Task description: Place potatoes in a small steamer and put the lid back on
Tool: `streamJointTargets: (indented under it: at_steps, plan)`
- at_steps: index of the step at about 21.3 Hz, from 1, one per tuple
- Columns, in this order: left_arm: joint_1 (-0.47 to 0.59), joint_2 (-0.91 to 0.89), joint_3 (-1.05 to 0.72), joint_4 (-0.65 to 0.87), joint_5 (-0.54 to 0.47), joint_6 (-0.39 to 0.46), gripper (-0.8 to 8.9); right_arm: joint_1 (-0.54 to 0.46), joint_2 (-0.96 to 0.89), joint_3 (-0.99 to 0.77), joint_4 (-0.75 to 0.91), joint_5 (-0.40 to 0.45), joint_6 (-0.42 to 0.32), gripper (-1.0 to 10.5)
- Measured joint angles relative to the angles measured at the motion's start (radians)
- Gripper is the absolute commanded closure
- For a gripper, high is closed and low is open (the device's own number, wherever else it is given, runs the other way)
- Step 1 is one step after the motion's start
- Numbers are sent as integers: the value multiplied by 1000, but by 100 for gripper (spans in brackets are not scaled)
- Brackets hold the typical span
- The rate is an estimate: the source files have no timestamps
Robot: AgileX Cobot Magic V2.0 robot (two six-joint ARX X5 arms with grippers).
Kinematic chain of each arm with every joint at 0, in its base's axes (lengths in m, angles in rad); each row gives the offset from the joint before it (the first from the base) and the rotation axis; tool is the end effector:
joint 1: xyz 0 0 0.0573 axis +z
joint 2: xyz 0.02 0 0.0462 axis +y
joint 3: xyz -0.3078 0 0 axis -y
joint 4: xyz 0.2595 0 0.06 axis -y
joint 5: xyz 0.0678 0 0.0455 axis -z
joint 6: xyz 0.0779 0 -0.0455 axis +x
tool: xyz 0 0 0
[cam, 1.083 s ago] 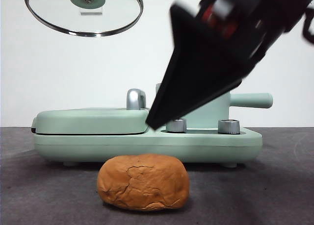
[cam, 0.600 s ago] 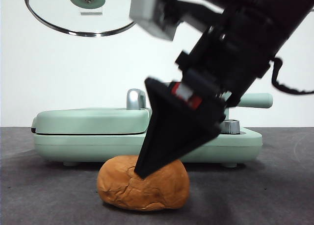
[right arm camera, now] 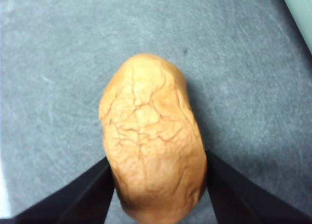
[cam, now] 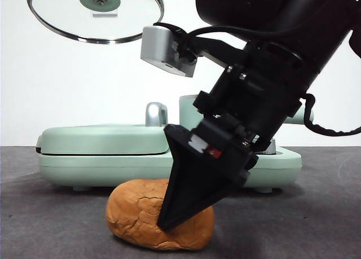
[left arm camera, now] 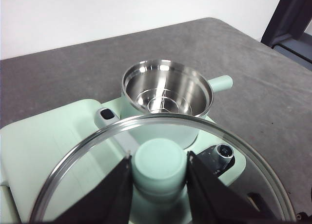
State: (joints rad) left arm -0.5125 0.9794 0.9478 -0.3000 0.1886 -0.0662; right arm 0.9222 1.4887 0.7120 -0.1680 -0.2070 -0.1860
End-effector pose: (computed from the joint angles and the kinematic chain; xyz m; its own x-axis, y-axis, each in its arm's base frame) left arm 0.2073 -0.1334 0.3638 0.7175 -0.6188 -0.3198 0.6160 0.7780 -0.1235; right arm 0.1723 0.2538 0.1544 0.1826 0.5812 -0.7930 -0.9285 0.3672 0.0553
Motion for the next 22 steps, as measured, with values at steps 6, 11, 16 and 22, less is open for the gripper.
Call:
streamJointTargets:
  at_steps: [6, 11, 16, 22]
  plan:
    - [0, 0, 0, -1, 0, 3, 804, -11, -167, 10, -173, -5, 128, 703]
    - [0, 0, 0, 1, 0, 9, 804, -98, -348, 162, -515, -2, 257, 702]
    - [0, 0, 0, 3, 1, 26, 805, -205, -353, 375, -772, -1, 287, 702]
    - [0, 0, 0, 3, 46, 41, 805, -285, -298, 524, -765, -2, 248, 702]
